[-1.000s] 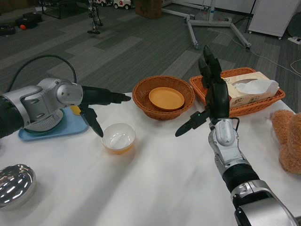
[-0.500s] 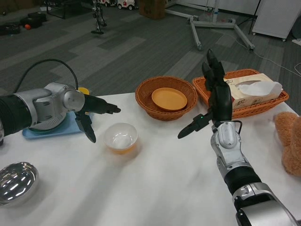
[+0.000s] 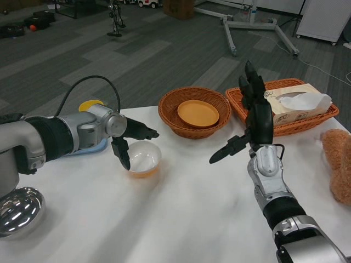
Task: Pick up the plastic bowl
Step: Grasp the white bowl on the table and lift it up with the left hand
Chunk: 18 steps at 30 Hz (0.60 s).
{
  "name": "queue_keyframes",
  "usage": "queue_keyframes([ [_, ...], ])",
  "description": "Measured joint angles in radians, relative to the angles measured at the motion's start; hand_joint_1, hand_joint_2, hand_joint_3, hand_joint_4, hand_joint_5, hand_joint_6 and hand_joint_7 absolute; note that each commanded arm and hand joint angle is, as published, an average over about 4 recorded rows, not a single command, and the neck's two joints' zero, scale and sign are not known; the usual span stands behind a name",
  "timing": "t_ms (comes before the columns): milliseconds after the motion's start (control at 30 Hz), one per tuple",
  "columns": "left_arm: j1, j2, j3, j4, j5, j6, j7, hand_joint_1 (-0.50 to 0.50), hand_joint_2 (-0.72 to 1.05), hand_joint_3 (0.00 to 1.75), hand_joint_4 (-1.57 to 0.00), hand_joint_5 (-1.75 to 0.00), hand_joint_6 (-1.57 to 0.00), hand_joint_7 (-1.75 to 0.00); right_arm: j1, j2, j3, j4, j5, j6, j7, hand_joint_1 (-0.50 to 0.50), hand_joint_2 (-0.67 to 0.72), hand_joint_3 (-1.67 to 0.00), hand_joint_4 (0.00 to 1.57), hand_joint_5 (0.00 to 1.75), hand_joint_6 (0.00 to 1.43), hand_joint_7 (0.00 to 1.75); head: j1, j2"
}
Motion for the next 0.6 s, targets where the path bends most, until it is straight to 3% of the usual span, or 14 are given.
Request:
queue_keyframes([
  [133,0.0,-0.009,0.014,0.007,0.0,0.006,0.0,-0.47,0.6,0.09,0.0,0.0,0.0,0.0,0.008,0.0,0.0,0.0,0.011,-0.005,0.0,-0.42,0.47,0.0,0.0,0.0,0.0,0.0,-0.005,-0.006],
  [167,0.0,-0.013,0.017,0.009,0.0,0.006,0.0,-0.41,0.6,0.09,0.0,0.0,0.0,0.0,0.009,0.0,0.0,0.0,0.013,-0.008,0.0,-0.43,0.47,0.0,0.0,0.0,0.0,0.0,-0.006,-0.007],
  [233,0.0,-0.02,0.019,0.011,-0.002,0.007,0.0,-0.23,0.6,0.09,0.0,0.0,0.0,0.0,0.01,0.0,0.0,0.0,0.014,-0.013,0.0,-0.45,0.47,0.0,0.0,0.0,0.0,0.0,-0.008,-0.01],
  [300,0.0,-0.023,0.019,0.014,-0.008,0.012,0.0,0.2,0.6,0.09,0.0,0.0,0.0,0.0,0.012,0.0,0.0,-0.001,0.015,-0.014,0.0,-0.44,0.47,0.0,0.0,0.0,0.0,0.0,-0.009,-0.012],
  [367,0.0,-0.026,0.017,0.021,-0.021,0.019,0.0,0.5,0.56,0.09,0.0,0.0,0.0,0.0,0.015,0.0,0.0,-0.003,0.016,-0.014,0.0,-0.43,0.47,0.0,0.0,0.0,0.0,0.0,-0.009,-0.013],
  [600,0.008,-0.032,0.007,0.044,-0.078,0.037,0.009,0.5,0.56,0.09,0.0,0.0,0.0,0.0,0.02,0.001,0.003,-0.009,0.024,-0.016,0.0,-0.44,0.47,0.0,0.0,0.0,0.0,0.0,-0.005,-0.022],
])
